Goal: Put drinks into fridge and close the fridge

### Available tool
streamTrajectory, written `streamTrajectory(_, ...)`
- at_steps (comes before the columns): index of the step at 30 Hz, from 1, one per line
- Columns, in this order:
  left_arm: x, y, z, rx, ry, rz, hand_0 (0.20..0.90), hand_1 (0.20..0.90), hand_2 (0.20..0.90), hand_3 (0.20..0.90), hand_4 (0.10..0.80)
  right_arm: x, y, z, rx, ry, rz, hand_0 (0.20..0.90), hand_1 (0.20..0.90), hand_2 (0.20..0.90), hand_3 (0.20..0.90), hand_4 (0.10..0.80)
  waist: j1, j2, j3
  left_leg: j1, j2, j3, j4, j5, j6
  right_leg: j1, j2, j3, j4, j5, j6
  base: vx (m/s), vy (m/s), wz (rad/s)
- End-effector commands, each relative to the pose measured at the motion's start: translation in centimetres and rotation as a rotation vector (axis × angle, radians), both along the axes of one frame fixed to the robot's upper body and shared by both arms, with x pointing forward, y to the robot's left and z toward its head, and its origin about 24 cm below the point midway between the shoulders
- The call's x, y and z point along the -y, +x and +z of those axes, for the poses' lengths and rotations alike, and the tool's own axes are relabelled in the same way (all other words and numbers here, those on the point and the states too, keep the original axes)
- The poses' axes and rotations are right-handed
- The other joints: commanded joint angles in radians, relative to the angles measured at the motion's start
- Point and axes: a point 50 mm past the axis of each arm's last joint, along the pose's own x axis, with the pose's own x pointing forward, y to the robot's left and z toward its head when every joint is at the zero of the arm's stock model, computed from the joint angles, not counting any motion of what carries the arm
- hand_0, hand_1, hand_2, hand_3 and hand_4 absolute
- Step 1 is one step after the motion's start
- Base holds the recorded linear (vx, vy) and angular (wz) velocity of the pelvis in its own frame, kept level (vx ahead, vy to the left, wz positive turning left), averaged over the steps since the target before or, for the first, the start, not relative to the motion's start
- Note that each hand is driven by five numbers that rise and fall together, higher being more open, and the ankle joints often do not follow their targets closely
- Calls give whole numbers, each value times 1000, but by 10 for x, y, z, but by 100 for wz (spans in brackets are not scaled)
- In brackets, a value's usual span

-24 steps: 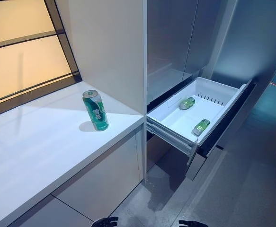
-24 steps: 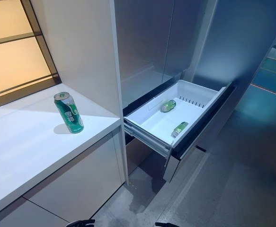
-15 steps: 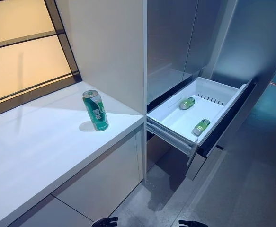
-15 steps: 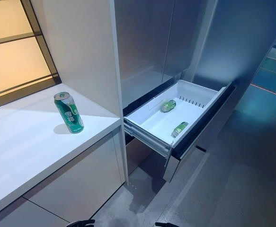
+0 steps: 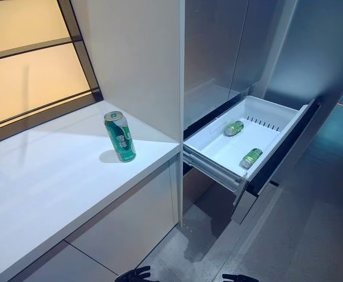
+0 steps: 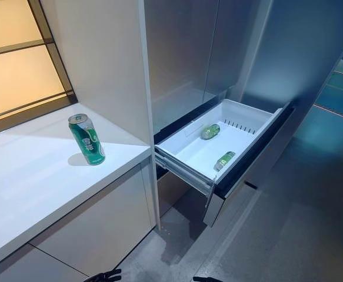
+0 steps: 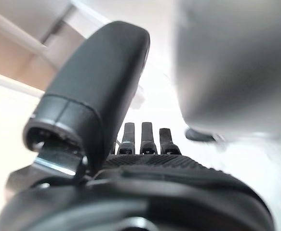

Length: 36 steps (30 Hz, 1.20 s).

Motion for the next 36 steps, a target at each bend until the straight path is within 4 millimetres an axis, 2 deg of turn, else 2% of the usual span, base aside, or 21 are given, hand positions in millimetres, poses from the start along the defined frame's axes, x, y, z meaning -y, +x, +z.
streamTrajectory(1, 17, 77, 39, 329, -218, -53, 900, 900, 900, 900, 800, 6, 20, 6, 13, 3, 59, 900, 900, 900, 900, 800, 14, -15, 19, -7, -30, 65, 26, -29, 20, -33, -28, 40, 53, 10, 51, 0, 0, 0)
streamTrajectory(2, 18, 79, 41, 335, -226, -63, 900, 900, 900, 900, 800, 6, 20, 6, 14, 3, 59, 900, 900, 900, 900, 800, 14, -15, 19, -7, -30, 65, 26, -29, 20, -33, -28, 41, 53, 10, 51, 0, 0, 0)
streamTrajectory(4, 30, 96, 60, 417, -334, -170, 900, 900, 900, 900, 800, 9, 22, 7, 20, -3, 65, 900, 900, 900, 900, 800, 12, -9, 22, -10, -30, 66, 26, -27, 20, -38, -27, 45, 55, 11, 51, -22, 19, -1)
streamTrajectory(6, 39, 116, 91, 528, -440, -331, 900, 900, 900, 900, 800, 12, 23, 9, 25, -10, 73, 900, 900, 900, 900, 800, 9, -1, 25, -12, -28, 68, 25, -26, 20, -44, -25, 50, 58, 12, 52, -37, 34, -2)
streamTrajectory(7, 41, 124, 105, 567, -485, -356, 900, 900, 900, 900, 800, 12, 22, 9, 27, -12, 74, 900, 900, 900, 900, 800, 8, 1, 26, -13, -28, 68, 24, -25, 21, -45, -25, 52, 58, 12, 53, 0, 0, 0)
streamTrajectory(9, 50, 144, 154, 719, -624, -446, 900, 900, 900, 900, 800, 13, 19, 8, 30, -17, 76, 900, 900, 900, 900, 800, 7, 5, 27, -12, -28, 66, 21, -27, 24, -46, -25, 57, 57, 12, 55, 0, 0, 0)
streamTrajectory(10, 52, 148, 168, 770, -670, -461, 900, 900, 900, 900, 800, 13, 18, 8, 30, -17, 75, 900, 900, 900, 900, 800, 7, 5, 27, -11, -28, 65, 20, -29, 25, -45, -26, 58, 56, 12, 55, 0, 0, 0)
streamTrajectory(11, 59, 156, 204, 868, -745, -476, 900, 900, 900, 900, 800, 12, 13, 6, 30, -16, 69, 900, 900, 900, 900, 800, 10, 4, 25, -10, -28, 62, 18, -32, 27, -43, -27, 58, 54, 11, 56, 0, 0, 0)
streamTrajectory(12, 62, 159, 227, 950, -798, -480, 900, 900, 900, 900, 800, 11, 9, 5, 29, -15, 65, 900, 900, 900, 900, 800, 10, 3, 24, -8, -28, 59, 17, -35, 29, -39, -28, 59, 52, 9, 56, 0, 0, 0)
streamTrajectory(13, 62, 160, 234, 982, -818, -477, 900, 900, 900, 900, 800, 11, 8, 5, 29, -15, 64, 900, 900, 900, 900, 800, 10, 2, 24, -7, -29, 58, 17, -36, 30, -38, -28, 60, 51, 9, 56, 0, 0, 0)
streamTrajectory(14, 63, 162, 253, 1054, -846, -465, 900, 900, 900, 900, 800, 9, 5, 4, 26, -13, 61, 900, 900, 900, 900, 800, 10, 0, 22, -4, -29, 54, 15, -39, 31, -35, -27, 62, 50, 8, 57, 33, -24, 1)
streamTrajectory(15, 59, 165, 285, 1198, -858, -413, 900, 900, 900, 900, 800, 5, -2, 1, 18, -9, 59, 900, 900, 900, 900, 800, 11, -4, 16, 1, -30, 48, 13, -43, 33, -27, -27, 64, 45, 6, 56, 38, -27, 1)
streamTrajectory(16, 57, 166, 290, 1229, -859, -393, 900, 900, 900, 900, 800, 4, -4, 1, 16, -8, 58, 900, 900, 900, 900, 800, 10, -5, 15, 2, -30, 46, 12, -44, 33, -25, -27, 64, 44, 5, 56, 43, -31, 1)
streamTrajectory(17, 54, 168, 304, 1313, -832, -344, 900, 900, 900, 900, 800, 1, -7, -1, 12, -6, 57, 900, 900, 900, 900, 800, 10, -7, 12, 5, -31, 42, 12, -45, 33, -21, -27, 65, 42, 4, 56, 38, -27, 1)
streamTrajectory(19, 34, 174, 333, 1520, -661, -197, 900, 900, 900, 900, 800, -5, -13, -3, 4, -1, 57, 900, 900, 900, 900, 800, 9, -13, 5, 10, -31, 34, 10, -48, 32, -12, -25, 65, 36, 2, 54, 43, -33, 0)
streamTrajectory(23, -7, 176, 383, 1821, -331, 85, 900, 900, 900, 900, 800, -13, -19, -5, -15, 6, 53, 900, 900, 900, 900, 800, 8, -20, -18, 14, -31, 22, 7, -49, 28, 0, -22, 63, 25, -3, 51, 38, -26, -1)
streamTrajectory(29, -20, 177, 407, 1877, -126, 217, 900, 900, 900, 900, 800, -15, -17, -6, -23, 6, 59, 900, 900, 900, 900, 800, 5, -18, -34, 12, -29, 21, 5, -48, 23, -1, -18, 64, 23, -10, 45, 0, 0, 0)
streamTrajectory(36, -38, 191, 415, 1823, 57, 300, 900, 900, 900, 900, 800, -10, -15, -5, -30, -3, 71, 900, 900, 900, 900, 800, -3, -11, -43, 12, -28, 29, 6, -50, 21, -1, -16, 69, 23, -15, 42, 0, 0, 0)
